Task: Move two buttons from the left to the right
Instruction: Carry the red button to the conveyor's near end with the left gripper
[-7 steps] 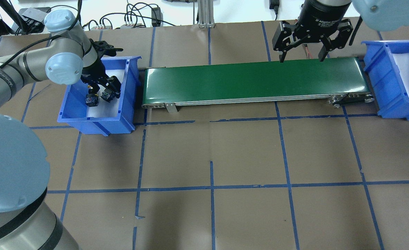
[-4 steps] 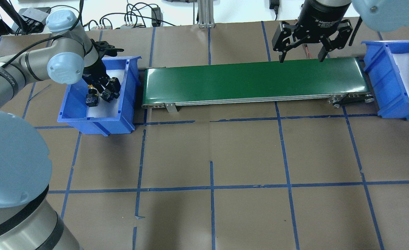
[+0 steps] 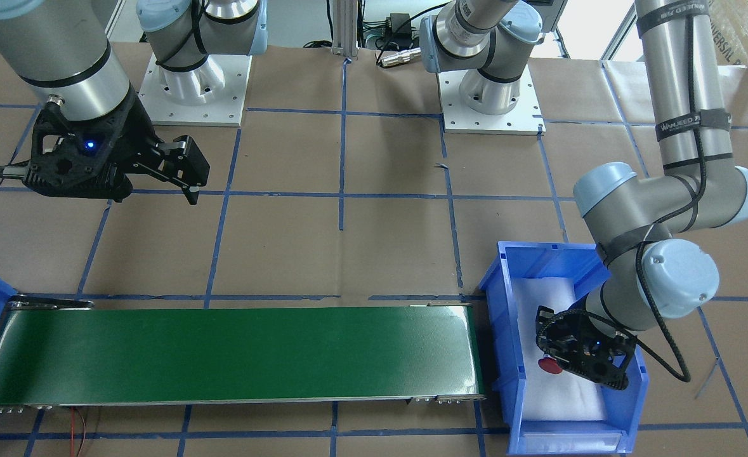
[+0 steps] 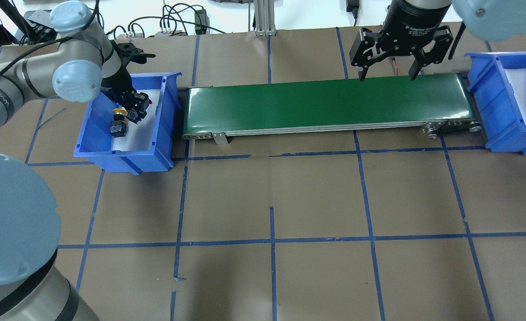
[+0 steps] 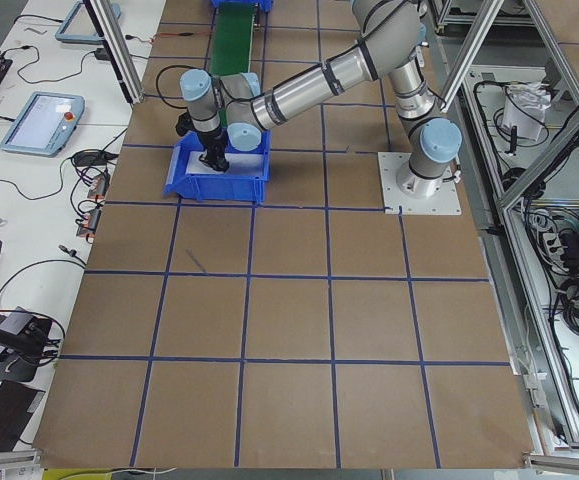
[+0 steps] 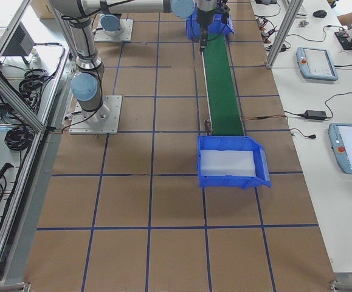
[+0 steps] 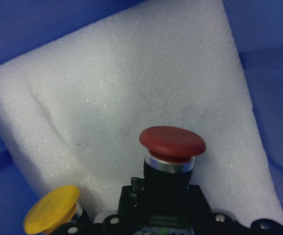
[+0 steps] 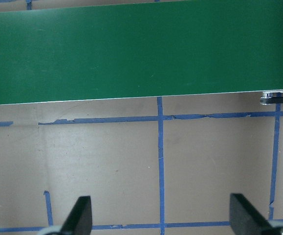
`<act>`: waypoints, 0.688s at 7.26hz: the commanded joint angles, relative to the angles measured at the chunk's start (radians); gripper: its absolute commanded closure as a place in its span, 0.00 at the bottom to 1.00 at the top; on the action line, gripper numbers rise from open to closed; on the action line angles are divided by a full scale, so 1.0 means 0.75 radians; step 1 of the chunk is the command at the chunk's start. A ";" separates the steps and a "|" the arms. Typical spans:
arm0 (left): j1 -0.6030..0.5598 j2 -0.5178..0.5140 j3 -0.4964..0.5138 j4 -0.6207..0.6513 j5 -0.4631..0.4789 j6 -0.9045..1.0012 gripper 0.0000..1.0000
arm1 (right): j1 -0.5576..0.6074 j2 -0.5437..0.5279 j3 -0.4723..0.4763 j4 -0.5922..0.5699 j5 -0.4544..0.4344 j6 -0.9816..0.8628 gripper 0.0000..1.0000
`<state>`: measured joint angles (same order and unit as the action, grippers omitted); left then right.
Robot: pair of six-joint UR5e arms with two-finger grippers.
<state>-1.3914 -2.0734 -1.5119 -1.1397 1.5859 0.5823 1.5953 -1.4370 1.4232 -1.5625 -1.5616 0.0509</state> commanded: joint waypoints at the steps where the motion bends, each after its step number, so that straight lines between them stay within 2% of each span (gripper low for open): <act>1: -0.022 0.205 0.009 -0.126 -0.002 -0.020 0.85 | 0.000 0.004 0.000 -0.001 0.000 0.000 0.00; 2: -0.026 0.289 0.009 -0.188 -0.036 -0.088 0.85 | 0.000 -0.002 0.000 -0.001 0.000 0.002 0.00; 4: -0.126 0.304 -0.001 -0.188 -0.041 -0.285 0.86 | 0.000 0.000 0.000 -0.001 0.002 0.002 0.00; 5: -0.210 0.288 -0.005 -0.168 -0.041 -0.514 0.88 | 0.000 0.004 0.000 0.001 0.000 0.000 0.00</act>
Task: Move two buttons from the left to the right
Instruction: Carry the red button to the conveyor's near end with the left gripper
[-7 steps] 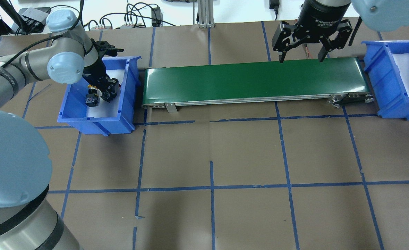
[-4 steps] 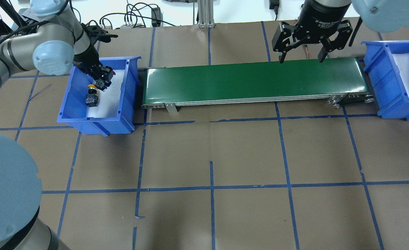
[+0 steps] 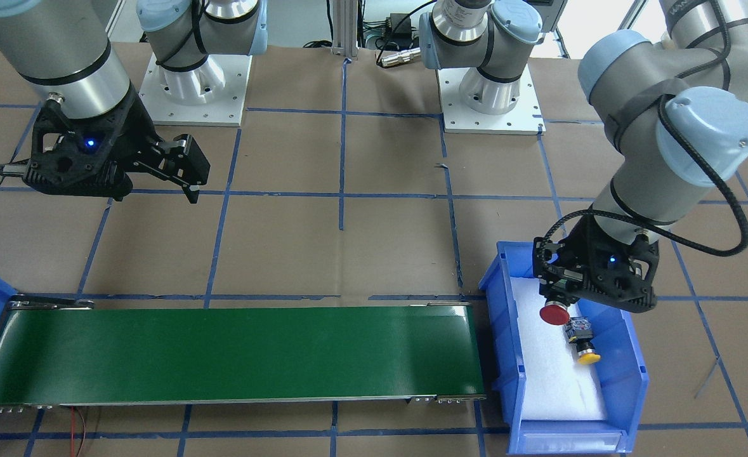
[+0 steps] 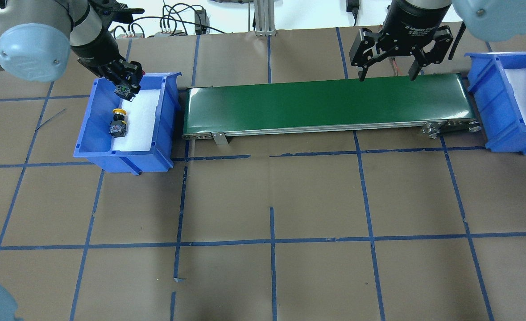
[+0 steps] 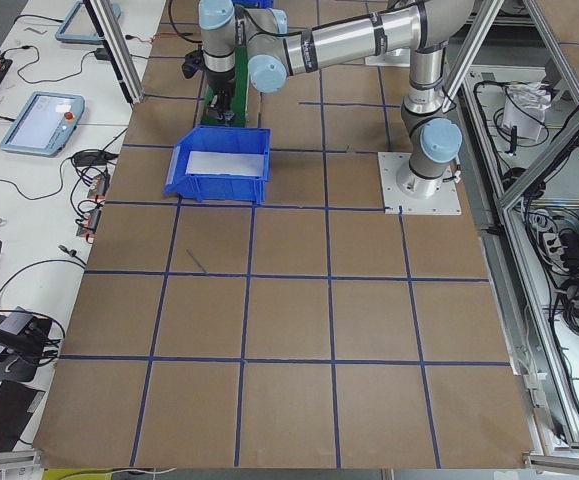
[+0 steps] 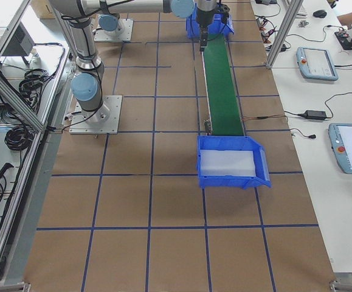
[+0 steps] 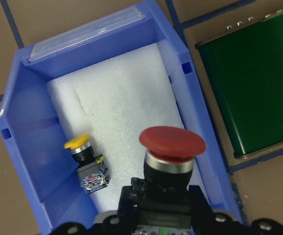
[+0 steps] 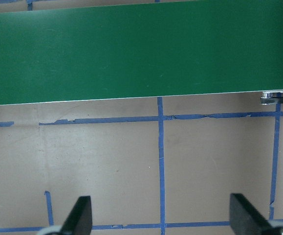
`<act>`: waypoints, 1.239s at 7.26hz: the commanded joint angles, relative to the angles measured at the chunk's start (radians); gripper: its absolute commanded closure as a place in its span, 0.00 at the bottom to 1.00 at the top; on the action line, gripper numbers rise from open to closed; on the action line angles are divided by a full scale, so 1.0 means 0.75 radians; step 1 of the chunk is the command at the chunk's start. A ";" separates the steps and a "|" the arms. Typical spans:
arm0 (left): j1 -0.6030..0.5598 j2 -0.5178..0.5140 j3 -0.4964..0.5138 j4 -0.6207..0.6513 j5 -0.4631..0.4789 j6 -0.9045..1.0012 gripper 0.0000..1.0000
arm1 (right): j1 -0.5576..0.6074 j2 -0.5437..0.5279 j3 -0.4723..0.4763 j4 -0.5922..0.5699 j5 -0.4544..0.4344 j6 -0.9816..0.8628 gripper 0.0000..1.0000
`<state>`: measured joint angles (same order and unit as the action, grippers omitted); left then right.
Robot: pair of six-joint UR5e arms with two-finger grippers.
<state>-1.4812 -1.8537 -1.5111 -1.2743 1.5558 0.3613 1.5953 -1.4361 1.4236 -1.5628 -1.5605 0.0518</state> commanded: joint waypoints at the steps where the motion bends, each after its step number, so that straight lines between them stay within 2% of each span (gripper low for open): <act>1: -0.170 -0.050 0.008 0.020 -0.003 -0.352 0.89 | 0.000 0.002 0.000 0.000 -0.001 0.000 0.00; 3: -0.264 -0.158 0.015 0.120 -0.005 -0.475 0.89 | 0.000 0.002 0.000 0.000 -0.001 -0.002 0.00; 5: -0.293 -0.252 0.013 0.149 -0.013 -0.484 0.89 | 0.000 0.004 0.000 0.000 -0.003 -0.002 0.00; 8: -0.299 -0.314 0.012 0.188 -0.013 -0.486 0.88 | 0.000 0.002 0.002 0.002 -0.006 -0.006 0.00; 9: -0.297 -0.322 0.015 0.188 -0.011 -0.486 0.80 | 0.000 0.004 0.002 0.002 -0.008 -0.008 0.00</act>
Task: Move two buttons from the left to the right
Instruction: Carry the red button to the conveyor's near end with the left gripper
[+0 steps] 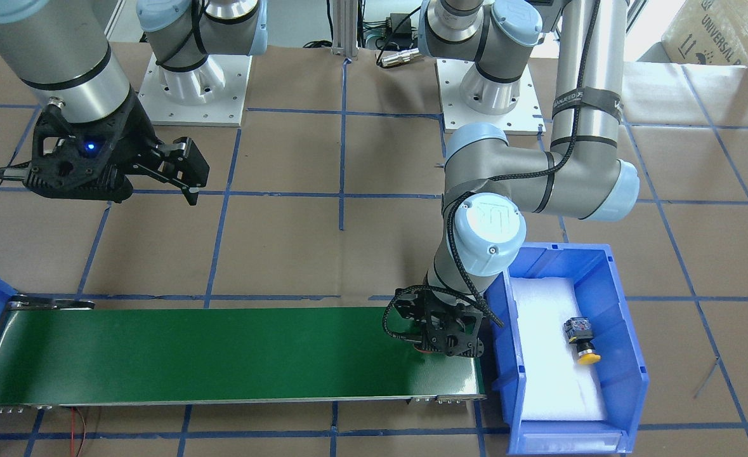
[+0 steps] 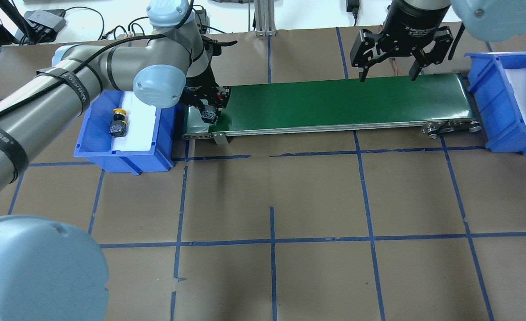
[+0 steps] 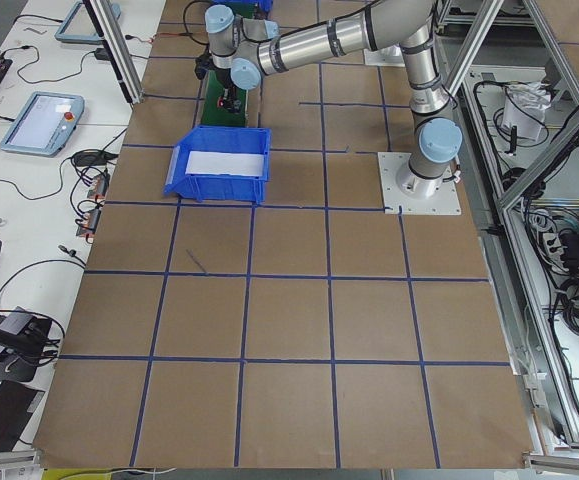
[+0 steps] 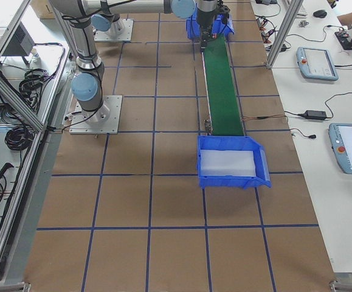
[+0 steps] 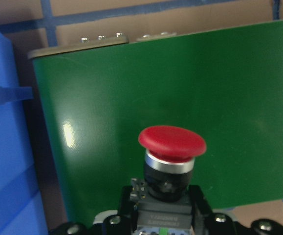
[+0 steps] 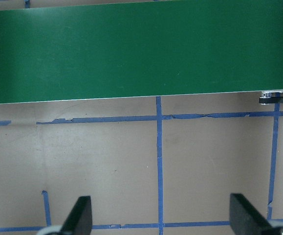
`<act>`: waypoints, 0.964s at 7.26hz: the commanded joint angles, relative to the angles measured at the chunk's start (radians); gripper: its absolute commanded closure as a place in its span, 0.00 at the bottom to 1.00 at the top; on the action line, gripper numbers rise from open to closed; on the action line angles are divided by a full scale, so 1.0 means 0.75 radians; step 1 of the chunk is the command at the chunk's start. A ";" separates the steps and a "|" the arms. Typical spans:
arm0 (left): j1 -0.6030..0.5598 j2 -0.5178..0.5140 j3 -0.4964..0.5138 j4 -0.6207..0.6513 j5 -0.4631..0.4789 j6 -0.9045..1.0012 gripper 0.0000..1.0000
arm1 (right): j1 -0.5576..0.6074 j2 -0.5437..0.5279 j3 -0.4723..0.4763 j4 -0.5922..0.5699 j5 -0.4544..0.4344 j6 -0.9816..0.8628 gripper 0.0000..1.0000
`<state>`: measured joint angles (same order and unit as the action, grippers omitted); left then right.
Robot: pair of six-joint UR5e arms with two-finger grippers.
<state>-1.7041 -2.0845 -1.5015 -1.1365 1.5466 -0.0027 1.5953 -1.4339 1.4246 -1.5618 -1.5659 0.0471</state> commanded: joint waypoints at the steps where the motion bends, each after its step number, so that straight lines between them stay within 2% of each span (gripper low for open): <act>1: 0.000 -0.015 0.002 0.008 0.006 0.002 0.78 | 0.000 0.000 0.001 0.000 0.002 -0.001 0.00; 2: 0.002 -0.013 0.006 0.008 0.004 0.002 0.76 | 0.000 0.000 0.001 0.000 -0.002 -0.001 0.00; 3: 0.002 -0.013 0.006 0.014 0.014 0.014 0.48 | 0.000 0.000 0.003 0.000 -0.002 0.001 0.00; 4: 0.002 -0.011 0.006 0.020 0.012 0.014 0.13 | 0.000 0.000 0.003 0.000 -0.002 -0.001 0.00; 7: 0.008 0.065 0.010 0.016 0.006 0.026 0.06 | 0.000 0.000 0.005 -0.002 -0.004 -0.003 0.00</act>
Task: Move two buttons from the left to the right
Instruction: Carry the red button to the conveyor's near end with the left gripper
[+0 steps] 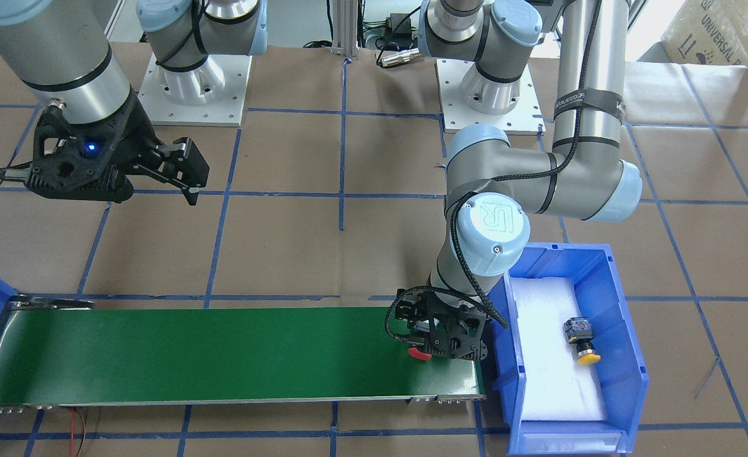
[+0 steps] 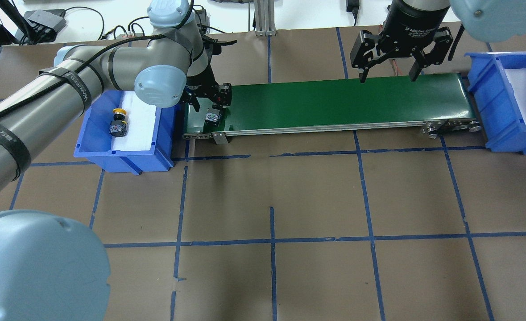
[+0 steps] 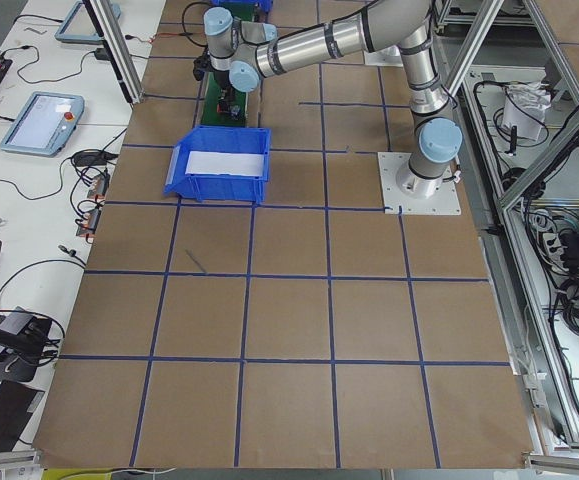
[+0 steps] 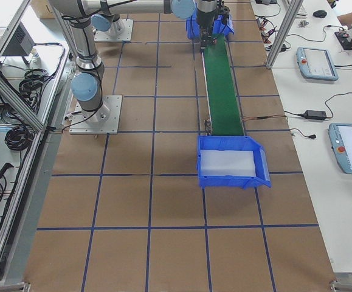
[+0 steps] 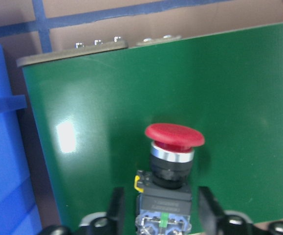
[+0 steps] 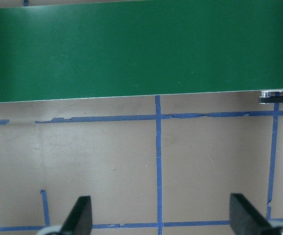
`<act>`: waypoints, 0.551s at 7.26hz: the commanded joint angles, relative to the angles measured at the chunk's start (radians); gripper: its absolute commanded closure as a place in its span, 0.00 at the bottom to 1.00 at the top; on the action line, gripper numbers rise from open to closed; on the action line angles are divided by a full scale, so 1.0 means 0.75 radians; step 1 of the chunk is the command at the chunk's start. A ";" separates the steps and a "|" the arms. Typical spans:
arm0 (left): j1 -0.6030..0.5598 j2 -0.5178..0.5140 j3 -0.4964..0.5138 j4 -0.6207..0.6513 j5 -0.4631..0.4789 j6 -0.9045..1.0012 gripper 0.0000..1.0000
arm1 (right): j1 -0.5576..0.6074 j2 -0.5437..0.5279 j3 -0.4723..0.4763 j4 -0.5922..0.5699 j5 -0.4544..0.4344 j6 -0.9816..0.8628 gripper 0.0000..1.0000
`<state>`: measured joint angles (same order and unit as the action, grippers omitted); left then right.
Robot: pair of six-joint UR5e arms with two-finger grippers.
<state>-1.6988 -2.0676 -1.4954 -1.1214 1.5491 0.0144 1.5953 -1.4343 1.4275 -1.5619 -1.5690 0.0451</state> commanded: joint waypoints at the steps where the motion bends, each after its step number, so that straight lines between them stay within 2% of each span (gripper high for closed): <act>1: 0.009 0.118 -0.010 -0.030 0.004 0.013 0.05 | 0.000 0.000 0.001 -0.004 0.000 -0.001 0.00; 4: 0.121 0.310 -0.074 -0.239 0.002 0.244 0.06 | 0.000 0.000 0.001 -0.006 0.000 0.001 0.00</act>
<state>-1.6441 -1.8947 -1.5299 -1.2469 1.5520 0.1232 1.5953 -1.4350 1.4281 -1.5650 -1.5692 0.0455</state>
